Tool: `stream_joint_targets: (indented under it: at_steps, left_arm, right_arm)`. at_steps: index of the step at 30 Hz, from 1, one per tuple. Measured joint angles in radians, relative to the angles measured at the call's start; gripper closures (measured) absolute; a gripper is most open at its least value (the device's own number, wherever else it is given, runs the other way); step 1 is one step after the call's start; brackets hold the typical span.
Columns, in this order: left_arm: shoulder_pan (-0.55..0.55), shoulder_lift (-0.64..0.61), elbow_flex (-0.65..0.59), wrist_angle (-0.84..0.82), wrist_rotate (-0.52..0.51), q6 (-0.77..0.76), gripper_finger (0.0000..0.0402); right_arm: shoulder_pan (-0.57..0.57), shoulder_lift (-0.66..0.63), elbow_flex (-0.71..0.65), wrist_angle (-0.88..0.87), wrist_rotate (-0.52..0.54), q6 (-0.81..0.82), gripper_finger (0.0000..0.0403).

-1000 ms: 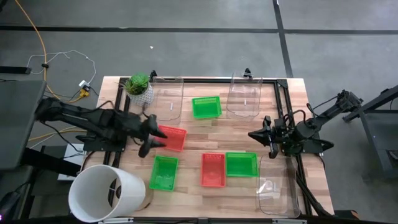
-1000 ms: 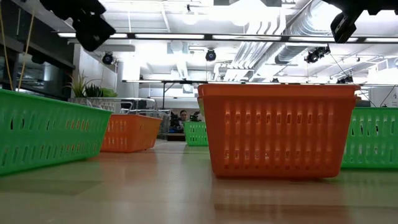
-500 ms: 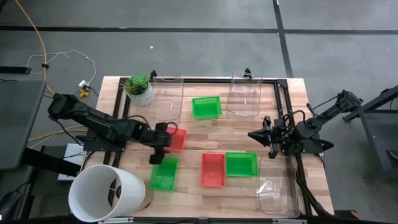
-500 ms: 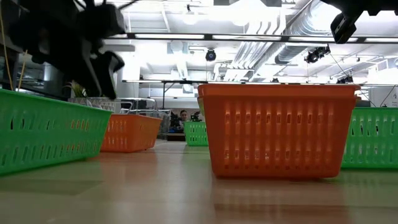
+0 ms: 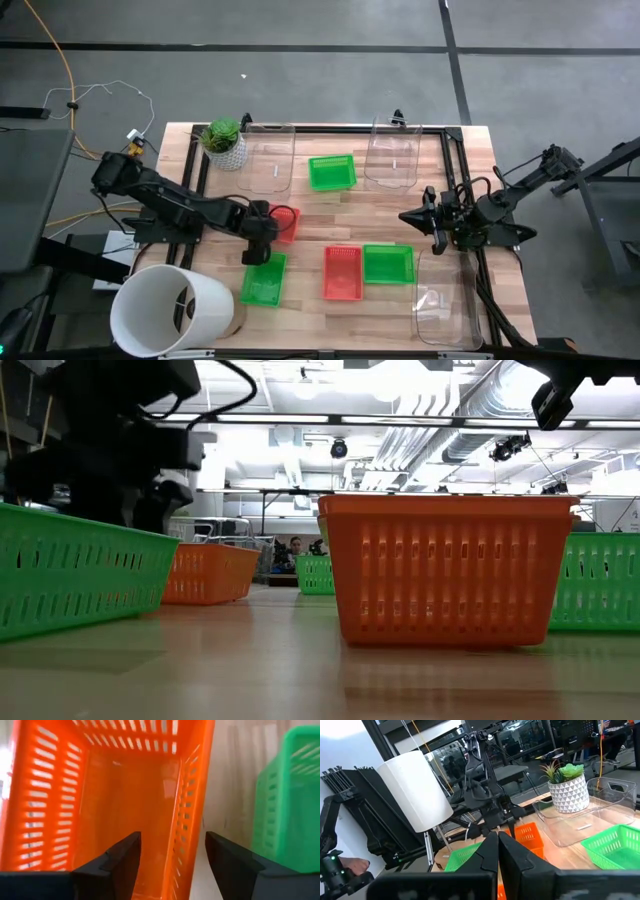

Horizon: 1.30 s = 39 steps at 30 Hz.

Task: Stack baskets by color
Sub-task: Stack the top orange bin on the bottom stacked orange bins

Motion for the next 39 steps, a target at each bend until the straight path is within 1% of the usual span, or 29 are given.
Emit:
stream_joint_targets:
  at_steps: [2,4,7,9,10,11,15,19,22,25,28,31,35,39]
  left_arm:
    - [-0.002,0.015,0.000,-0.007,0.001,-0.001,0.0213]
    - [-0.002,0.029,0.000,-0.004,0.004,-0.020,0.0242]
    - [-0.002,0.035,0.000,-0.006,0.010,-0.042,0.0307]
    - [-0.001,0.036,0.000,-0.006,0.028,-0.039,0.0362]
    - [-0.001,0.034,0.000,-0.006,0.044,-0.032,0.0381]
    - [-0.001,0.031,0.000,-0.006,0.055,-0.029,0.0390]
    - [-0.018,0.003,0.013,-0.023,0.064,-0.026,0.0393]
    - [-0.056,-0.057,0.050,-0.037,0.052,-0.012,0.0399]
    - [-0.080,-0.099,0.111,-0.126,0.020,0.032,0.0401]
    - [-0.089,-0.113,0.205,-0.233,0.008,0.108,0.0401]
    - [-0.089,-0.109,0.318,-0.291,0.008,0.238,0.0401]
    - [-0.089,-0.061,0.446,-0.298,-0.012,0.418,0.0401]
    - [-0.088,0.049,0.608,-0.315,-0.081,0.696,0.0401]
    - [-0.086,0.186,0.733,-0.327,-0.083,0.961,0.0401]
  right_arm:
    - [0.000,0.000,0.000,0.000,0.001,0.000,0.0403]
    - [0.000,0.000,0.000,-0.001,0.002,0.000,0.0403]
    - [0.000,0.000,0.000,-0.001,0.002,0.000,0.0403]
    - [0.000,0.000,0.000,0.000,0.002,0.000,0.0403]
    - [0.000,0.000,0.000,0.000,0.003,0.000,0.0403]
    - [0.000,0.000,0.000,0.000,0.003,0.000,0.0403]
    - [0.000,0.000,0.000,0.000,0.003,0.001,0.0403]
    - [0.000,0.000,0.000,0.000,0.003,0.004,0.0403]
    - [0.000,0.000,0.000,0.001,0.003,0.004,0.0403]
    - [0.000,0.000,0.000,0.012,0.003,0.004,0.0403]
    - [0.000,0.000,0.000,0.040,0.003,-0.004,0.0403]
    - [0.000,-0.001,0.000,0.066,0.003,-0.006,0.0403]
    - [0.000,0.000,0.000,0.097,0.004,-0.007,0.0403]
    - [0.000,-0.001,0.000,0.123,0.005,-0.013,0.0403]
